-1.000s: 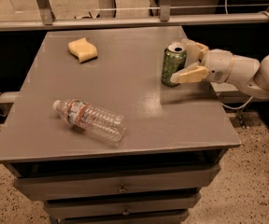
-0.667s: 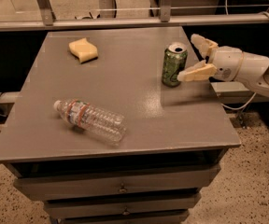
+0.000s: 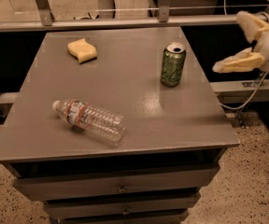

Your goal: Place green can upright

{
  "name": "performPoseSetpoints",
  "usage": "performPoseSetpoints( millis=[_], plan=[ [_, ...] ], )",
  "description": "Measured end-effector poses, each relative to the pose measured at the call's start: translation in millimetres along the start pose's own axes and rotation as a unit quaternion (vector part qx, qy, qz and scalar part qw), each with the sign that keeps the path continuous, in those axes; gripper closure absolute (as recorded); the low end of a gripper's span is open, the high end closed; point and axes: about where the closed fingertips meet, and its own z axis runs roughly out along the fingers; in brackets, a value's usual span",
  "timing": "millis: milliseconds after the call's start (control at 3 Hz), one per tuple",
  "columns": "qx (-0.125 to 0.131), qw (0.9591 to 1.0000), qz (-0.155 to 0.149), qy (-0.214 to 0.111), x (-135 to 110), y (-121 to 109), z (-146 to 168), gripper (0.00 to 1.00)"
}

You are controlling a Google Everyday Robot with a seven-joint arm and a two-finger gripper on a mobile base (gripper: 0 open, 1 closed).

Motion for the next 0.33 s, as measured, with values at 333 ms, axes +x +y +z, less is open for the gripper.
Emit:
performPoseSetpoints(
  millis=[333],
  plan=[
    [0.011,0.9999,-0.005,0.003,-4.0,-1.7,-14.9,0.0]
  ],
)
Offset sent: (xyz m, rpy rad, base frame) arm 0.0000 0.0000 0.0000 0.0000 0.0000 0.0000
